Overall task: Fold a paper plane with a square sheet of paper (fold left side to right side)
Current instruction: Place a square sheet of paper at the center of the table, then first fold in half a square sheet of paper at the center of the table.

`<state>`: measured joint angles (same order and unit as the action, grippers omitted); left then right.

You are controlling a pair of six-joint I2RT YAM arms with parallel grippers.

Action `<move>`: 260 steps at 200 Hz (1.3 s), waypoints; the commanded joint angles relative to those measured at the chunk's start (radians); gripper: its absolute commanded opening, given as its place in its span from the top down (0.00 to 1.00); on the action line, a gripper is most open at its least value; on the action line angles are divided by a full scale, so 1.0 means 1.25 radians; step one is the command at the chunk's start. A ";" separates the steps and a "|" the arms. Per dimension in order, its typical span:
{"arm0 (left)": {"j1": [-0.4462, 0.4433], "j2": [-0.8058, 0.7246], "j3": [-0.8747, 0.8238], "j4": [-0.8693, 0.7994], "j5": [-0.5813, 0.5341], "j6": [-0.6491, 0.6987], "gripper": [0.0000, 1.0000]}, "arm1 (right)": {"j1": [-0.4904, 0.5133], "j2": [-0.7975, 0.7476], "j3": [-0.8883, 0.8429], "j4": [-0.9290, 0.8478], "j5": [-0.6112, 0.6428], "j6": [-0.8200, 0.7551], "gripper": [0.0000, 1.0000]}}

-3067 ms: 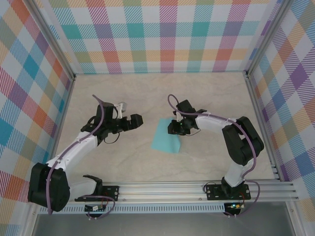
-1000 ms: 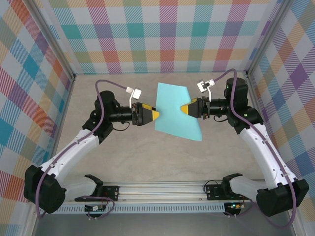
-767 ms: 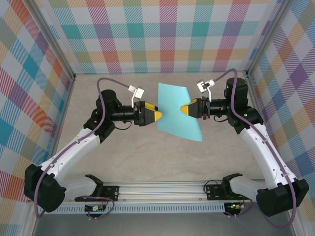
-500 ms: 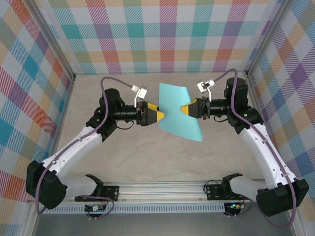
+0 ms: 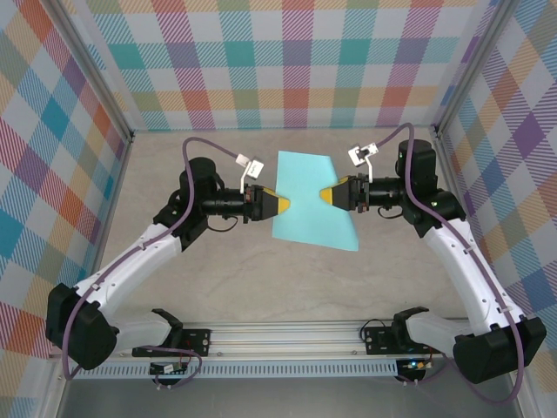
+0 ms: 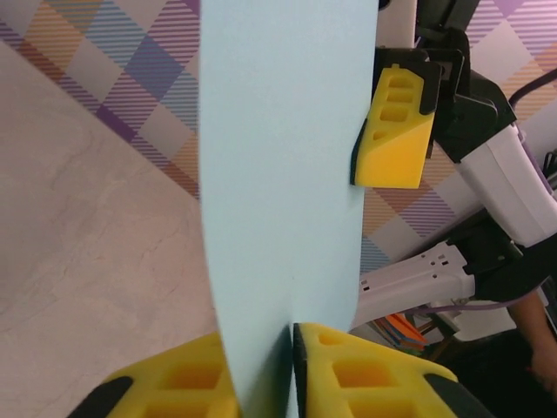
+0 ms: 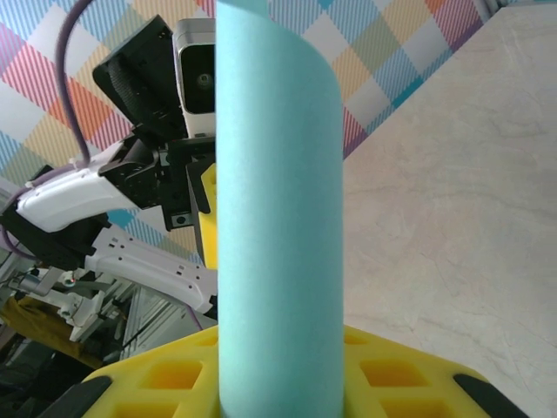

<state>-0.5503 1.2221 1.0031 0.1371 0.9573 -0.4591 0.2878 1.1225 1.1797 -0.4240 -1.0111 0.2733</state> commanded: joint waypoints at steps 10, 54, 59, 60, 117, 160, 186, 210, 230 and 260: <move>-0.013 0.010 0.014 -0.033 -0.024 0.021 0.97 | -0.002 0.000 0.009 -0.055 0.064 -0.048 0.64; -0.011 0.062 0.022 -0.165 -0.134 0.043 1.00 | -0.002 0.002 0.002 -0.179 0.390 -0.075 0.18; -0.011 0.074 0.024 -0.183 -0.149 0.043 1.00 | -0.002 0.002 -0.002 -0.191 0.427 -0.076 0.14; -0.011 0.077 0.025 -0.186 -0.152 0.043 1.00 | -0.002 0.002 -0.002 -0.194 0.437 -0.076 0.13; -0.009 0.300 0.038 -0.325 -0.275 0.012 1.00 | -0.002 -0.001 -0.091 -0.223 0.680 -0.031 0.00; 0.005 0.386 0.022 -0.373 -0.410 0.016 1.00 | -0.002 0.069 -0.210 -0.073 0.522 0.099 0.05; 0.011 0.399 0.041 -0.438 -0.446 0.062 1.00 | 0.005 0.173 -0.251 0.068 0.421 0.202 0.33; 0.017 0.395 0.049 -0.483 -0.469 0.091 1.00 | 0.032 0.285 -0.220 0.108 0.394 0.220 0.59; 0.022 0.385 0.048 -0.488 -0.471 0.095 1.00 | 0.055 0.363 -0.193 0.128 0.397 0.221 0.73; 0.023 0.387 0.059 -0.483 -0.448 0.089 1.00 | 0.067 0.449 -0.182 0.154 0.419 0.235 0.82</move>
<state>-0.5323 1.7176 1.0424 -0.4370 0.3882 -0.3687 0.3618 1.6306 0.9207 -0.3050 -0.4706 0.5388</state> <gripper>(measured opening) 0.043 0.189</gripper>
